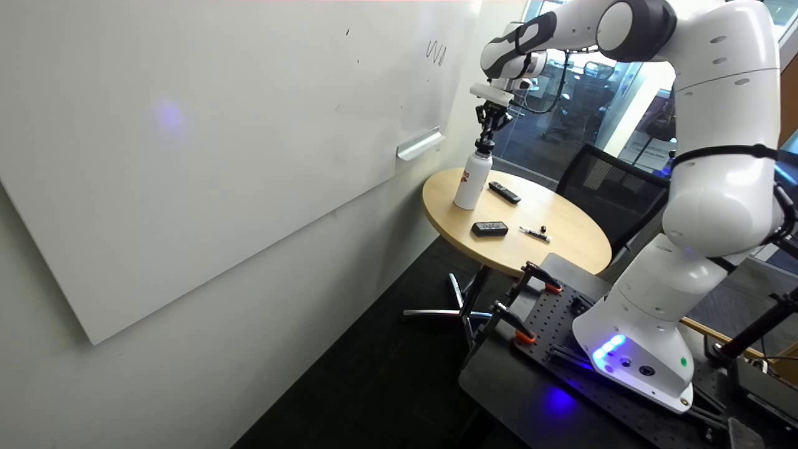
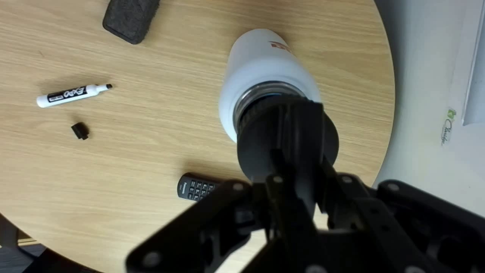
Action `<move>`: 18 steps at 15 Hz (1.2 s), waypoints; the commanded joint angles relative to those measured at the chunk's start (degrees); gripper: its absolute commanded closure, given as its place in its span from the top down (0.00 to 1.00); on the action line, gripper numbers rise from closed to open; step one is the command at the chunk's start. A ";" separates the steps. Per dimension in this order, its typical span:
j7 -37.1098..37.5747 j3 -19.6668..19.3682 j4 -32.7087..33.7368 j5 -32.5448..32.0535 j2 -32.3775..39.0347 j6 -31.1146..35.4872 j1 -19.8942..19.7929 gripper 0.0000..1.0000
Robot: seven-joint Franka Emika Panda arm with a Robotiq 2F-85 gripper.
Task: Remove lid from the white flask and place it on the table
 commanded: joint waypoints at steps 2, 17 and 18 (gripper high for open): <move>-3.21 -0.03 -4.43 -0.26 -6.07 -0.59 -0.57 0.05; -31.56 -5.97 -29.26 0.70 -23.53 8.64 -8.30 0.20; -32.21 -6.00 -30.65 0.68 -24.67 9.03 -8.38 0.20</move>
